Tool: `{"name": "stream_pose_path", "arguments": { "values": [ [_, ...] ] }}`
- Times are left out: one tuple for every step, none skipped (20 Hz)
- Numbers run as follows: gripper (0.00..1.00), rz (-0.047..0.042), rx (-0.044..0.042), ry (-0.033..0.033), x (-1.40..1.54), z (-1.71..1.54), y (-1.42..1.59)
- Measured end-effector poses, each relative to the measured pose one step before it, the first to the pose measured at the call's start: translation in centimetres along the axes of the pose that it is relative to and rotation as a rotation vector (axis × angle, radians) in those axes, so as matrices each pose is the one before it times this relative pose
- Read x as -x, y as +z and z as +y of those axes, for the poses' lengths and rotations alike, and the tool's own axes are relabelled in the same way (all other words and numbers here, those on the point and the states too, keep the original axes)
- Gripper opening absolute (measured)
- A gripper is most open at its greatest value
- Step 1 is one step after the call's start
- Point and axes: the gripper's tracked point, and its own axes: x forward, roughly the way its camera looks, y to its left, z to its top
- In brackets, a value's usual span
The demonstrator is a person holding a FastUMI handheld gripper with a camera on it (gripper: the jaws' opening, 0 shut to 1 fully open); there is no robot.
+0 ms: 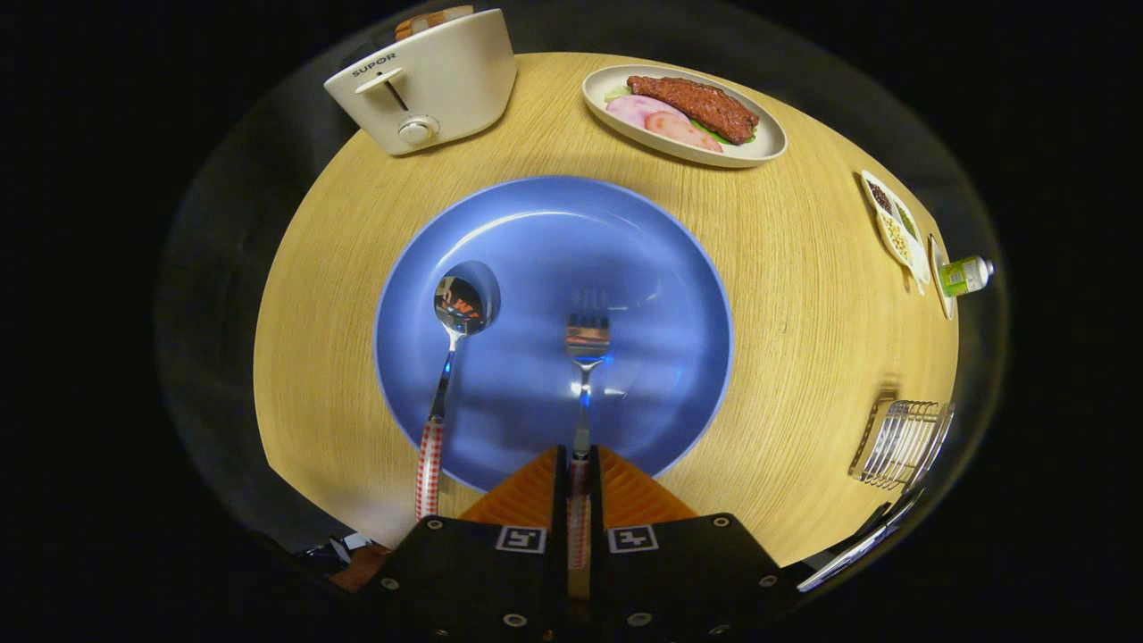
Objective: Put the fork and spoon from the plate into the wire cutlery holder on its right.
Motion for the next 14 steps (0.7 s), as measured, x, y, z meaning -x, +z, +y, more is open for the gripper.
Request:
{"name": "stream_pose_path", "arguments": {
  "values": [
    [0.08,-0.00839,-0.00298,0.00209,0.198,-0.201,0.091],
    [0.08,-0.00649,-0.00512,0.01012,0.225,-0.011,0.137],
    [0.07,-0.00548,-0.00197,0.01052,0.288,-0.105,0.131],
    [0.06,-0.01064,-0.00253,0.00753,0.438,-0.196,0.237],
    [0.06,-0.01426,0.00192,0.00146,0.583,-0.35,0.227],
    [0.06,-0.01586,0.0025,-0.0028,0.683,-0.489,0.339],
    [0.06,-0.01689,0.00596,-0.00265,0.729,-0.621,0.256],
    [0.06,-0.01736,0.00457,-0.00587,0.875,-0.655,0.248],
    [0.06,-0.01713,-0.00003,-0.00743,0.864,-0.753,0.216],
    [0.06,-0.00918,-0.0035,-0.00531,0.875,-0.963,-0.01],
    [0.06,-0.00496,-0.00322,-0.00852,0.888,-1.1,-0.181],
    [0.06,-0.00677,-0.004,-0.00847,0.863,-1.242,-0.089],
    [0.06,-0.00744,-0.00581,-0.00852,0.692,-1.279,-0.201],
    [0.06,-0.0052,-0.01197,-0.0071,0.797,-1.337,-0.15]
  ]
}}
